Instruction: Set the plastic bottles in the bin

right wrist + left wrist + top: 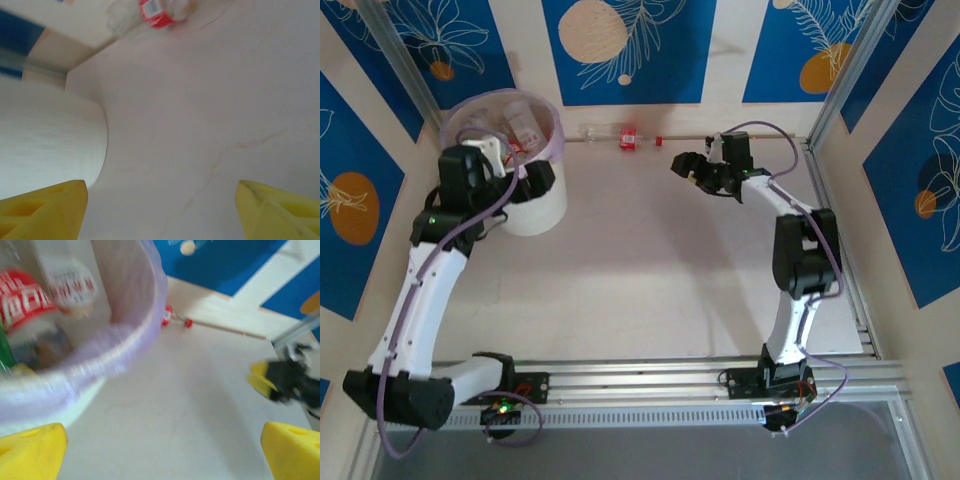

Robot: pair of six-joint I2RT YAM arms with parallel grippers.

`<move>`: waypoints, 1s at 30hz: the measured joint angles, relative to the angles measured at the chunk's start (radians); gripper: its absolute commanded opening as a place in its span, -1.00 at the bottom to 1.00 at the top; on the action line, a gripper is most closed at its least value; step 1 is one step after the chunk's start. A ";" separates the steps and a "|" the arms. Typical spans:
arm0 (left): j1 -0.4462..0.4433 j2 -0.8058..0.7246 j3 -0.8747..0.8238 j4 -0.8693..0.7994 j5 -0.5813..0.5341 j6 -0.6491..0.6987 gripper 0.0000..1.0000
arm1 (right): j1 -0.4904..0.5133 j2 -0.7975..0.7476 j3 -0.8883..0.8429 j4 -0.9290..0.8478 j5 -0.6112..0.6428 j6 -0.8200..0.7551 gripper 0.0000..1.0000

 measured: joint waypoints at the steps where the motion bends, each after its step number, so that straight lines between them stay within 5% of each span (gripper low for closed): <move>1: -0.010 -0.027 -0.027 0.000 -0.002 -0.014 0.97 | 0.000 0.052 0.037 0.021 0.005 0.037 0.42; 10: -0.045 -0.207 -0.182 -0.004 -0.003 -0.120 0.96 | 0.029 0.401 0.381 0.077 0.115 0.239 0.29; 20: -0.045 -0.236 -0.225 -0.003 -0.012 -0.151 0.96 | 0.061 0.713 0.785 0.054 0.178 0.386 0.27; 30: -0.046 -0.226 -0.232 -0.002 -0.031 -0.154 0.96 | 0.054 0.867 1.052 0.026 0.215 0.506 0.29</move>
